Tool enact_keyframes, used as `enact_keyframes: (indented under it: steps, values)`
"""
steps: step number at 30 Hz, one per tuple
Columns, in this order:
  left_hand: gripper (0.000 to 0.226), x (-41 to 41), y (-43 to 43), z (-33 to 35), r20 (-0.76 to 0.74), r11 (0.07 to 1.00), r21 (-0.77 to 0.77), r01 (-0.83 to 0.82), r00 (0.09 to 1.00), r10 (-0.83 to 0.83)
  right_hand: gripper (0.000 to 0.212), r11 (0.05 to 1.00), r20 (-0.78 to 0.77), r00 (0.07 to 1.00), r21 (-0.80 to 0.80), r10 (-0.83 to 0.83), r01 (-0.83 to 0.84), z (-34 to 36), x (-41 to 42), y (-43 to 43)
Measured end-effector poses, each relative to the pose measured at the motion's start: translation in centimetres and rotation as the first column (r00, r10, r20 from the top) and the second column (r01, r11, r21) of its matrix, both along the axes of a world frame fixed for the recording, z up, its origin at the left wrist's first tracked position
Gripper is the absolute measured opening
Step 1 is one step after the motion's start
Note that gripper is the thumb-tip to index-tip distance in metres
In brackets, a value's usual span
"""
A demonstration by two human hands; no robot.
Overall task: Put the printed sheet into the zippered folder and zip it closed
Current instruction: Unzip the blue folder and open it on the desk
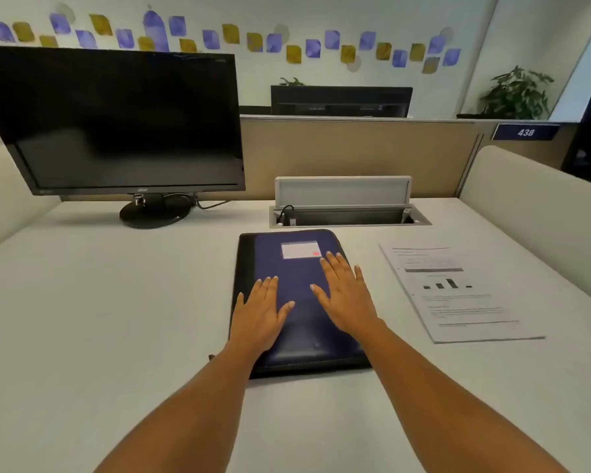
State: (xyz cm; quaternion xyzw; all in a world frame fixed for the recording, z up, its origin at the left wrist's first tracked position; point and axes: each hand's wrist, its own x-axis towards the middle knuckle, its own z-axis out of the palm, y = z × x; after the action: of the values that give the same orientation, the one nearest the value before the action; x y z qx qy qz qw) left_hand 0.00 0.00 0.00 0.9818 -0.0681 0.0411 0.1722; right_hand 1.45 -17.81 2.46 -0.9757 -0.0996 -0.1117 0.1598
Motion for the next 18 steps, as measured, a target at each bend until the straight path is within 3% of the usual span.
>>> enact_keyframes:
  steps: [10,18]
  values:
    - [0.061,-0.4,0.6,-1.2,-0.078,0.997,0.074,0.020,0.997,-0.014,0.063,1.000,-0.214,0.977,-0.014,-0.019,0.017,-3.9,-1.6,-0.7]
    - [0.060,-0.6,0.5,-1.5,-0.068,0.998,0.060,0.006,0.998,-0.002,0.062,0.998,-0.207,0.977,0.023,-0.044,0.050,-4.8,-1.8,-0.6]
